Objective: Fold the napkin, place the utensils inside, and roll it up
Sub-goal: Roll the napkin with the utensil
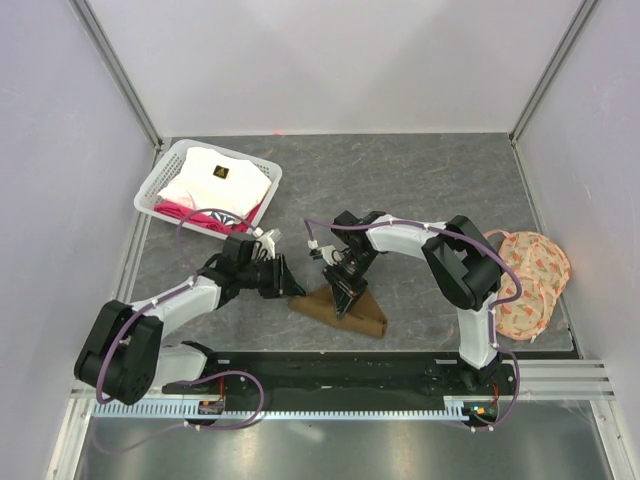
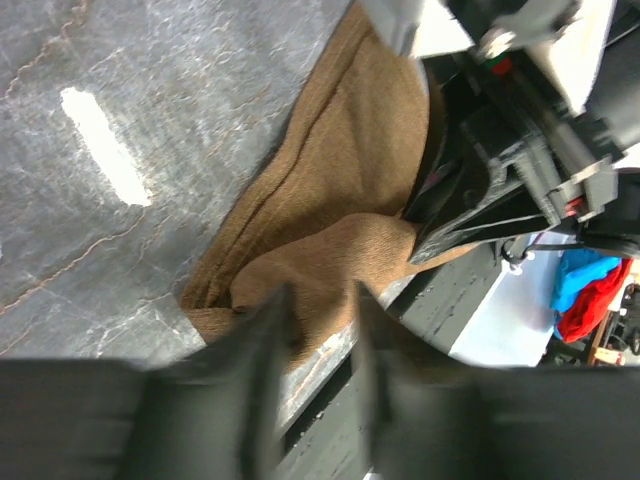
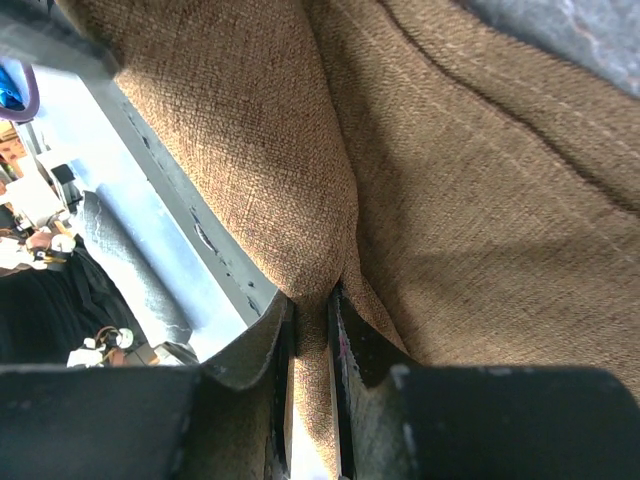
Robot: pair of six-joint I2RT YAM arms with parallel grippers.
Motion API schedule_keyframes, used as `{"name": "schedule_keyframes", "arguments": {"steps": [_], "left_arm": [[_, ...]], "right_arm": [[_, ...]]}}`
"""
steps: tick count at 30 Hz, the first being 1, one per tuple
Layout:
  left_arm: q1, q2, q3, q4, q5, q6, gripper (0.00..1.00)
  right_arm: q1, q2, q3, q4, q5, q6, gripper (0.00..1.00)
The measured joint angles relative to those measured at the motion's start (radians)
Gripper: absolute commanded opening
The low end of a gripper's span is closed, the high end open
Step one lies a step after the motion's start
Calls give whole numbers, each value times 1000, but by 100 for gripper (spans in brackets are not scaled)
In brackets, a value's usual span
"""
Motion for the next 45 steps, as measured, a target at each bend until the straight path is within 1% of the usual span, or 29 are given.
{"name": "schedule_keyframes", "arguments": {"steps": [1,3,4,5,7,8,10,11,13,14,19,22,23,27,31,35,39,45], "left_arm": [[0,8,-1,2,0,-2,19],[0,22,-3,3,0,-8,10],[0,29,-3,4,-2,-10,4],[-1,34,-3,4,-2,-12,2],[-1,50,-2,5,-5,-13,2],[-1,57,-2,4,-7,-13,2],[-1,77,6,0,-9,-13,2],[-1,85,10,0,-10,-13,2],[-1,106,24,-3,-14,-13,2],[-1,113,28,-3,-16,-13,2],[-1,152,39,-10,-16,-13,2],[-1,170,47,-13,-16,-13,2],[-1,176,50,-13,-15,-13,2],[-1,206,67,-15,-14,-13,2],[-1,241,87,-19,-13,-13,2],[-1,267,107,-29,-13,-13,2],[-1,284,121,-36,-13,-13,2],[-1,301,138,-43,-13,-13,2]], "right_arm": [[-2,3,2,-3,-2,-2,18],[-6,5,4,-3,-1,-3,19],[-7,5,5,-3,0,-5,19],[-8,5,6,-4,2,-6,21],[-10,5,10,-4,8,-6,23],[-11,5,11,-4,10,-6,26],[-12,5,14,-6,19,-5,30],[-13,5,16,-6,24,-5,36],[-17,5,22,-5,37,-3,42],[-18,5,24,-5,45,0,47],[-23,-10,31,13,106,6,59],[-23,-46,31,25,144,10,66],[-23,-65,31,32,159,12,71],[-17,-173,26,79,227,19,80],[35,-292,2,129,375,16,84],[188,-365,-63,189,563,7,85],[289,-367,-142,220,697,2,85],[345,-354,-183,251,805,2,85]]}}
